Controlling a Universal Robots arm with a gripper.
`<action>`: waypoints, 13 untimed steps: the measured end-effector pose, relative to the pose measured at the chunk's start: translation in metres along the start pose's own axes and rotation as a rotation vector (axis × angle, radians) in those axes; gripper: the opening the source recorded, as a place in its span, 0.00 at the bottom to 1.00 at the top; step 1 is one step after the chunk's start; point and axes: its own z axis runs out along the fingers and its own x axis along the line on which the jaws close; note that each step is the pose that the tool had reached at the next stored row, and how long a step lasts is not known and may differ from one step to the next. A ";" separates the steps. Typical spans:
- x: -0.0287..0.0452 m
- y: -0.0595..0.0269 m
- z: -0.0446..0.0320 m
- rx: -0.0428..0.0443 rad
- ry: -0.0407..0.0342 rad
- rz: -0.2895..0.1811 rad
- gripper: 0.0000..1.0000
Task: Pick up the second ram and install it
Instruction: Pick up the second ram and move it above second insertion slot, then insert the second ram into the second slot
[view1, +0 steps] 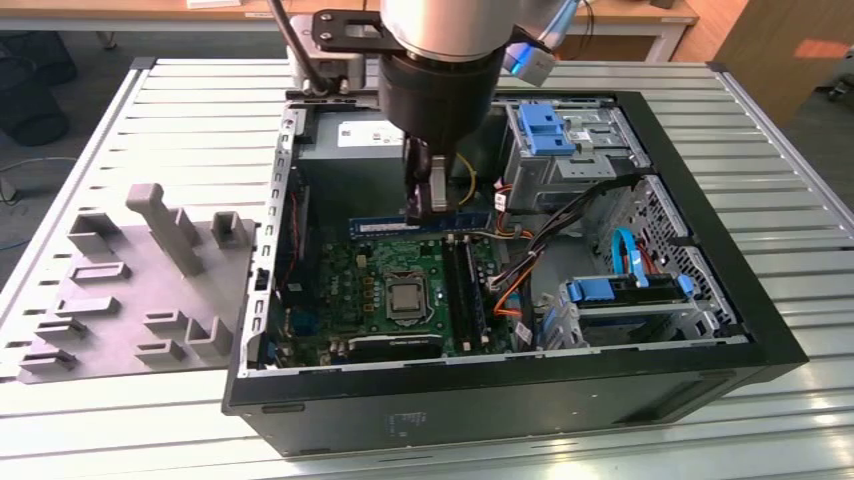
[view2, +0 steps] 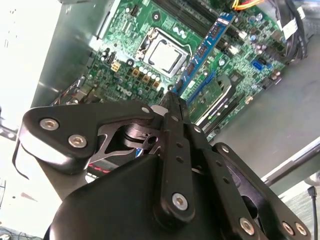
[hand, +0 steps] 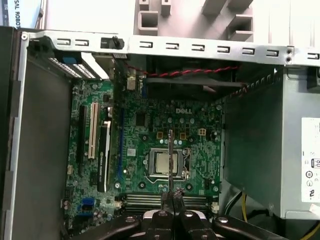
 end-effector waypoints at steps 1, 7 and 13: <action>-0.0001 -0.0017 0.0004 0.0000 0.0000 0.000 0.11; -0.0029 -0.0035 0.0028 0.0000 0.0001 0.000 0.11; -0.0030 -0.0035 0.0032 0.0000 0.0002 0.000 0.11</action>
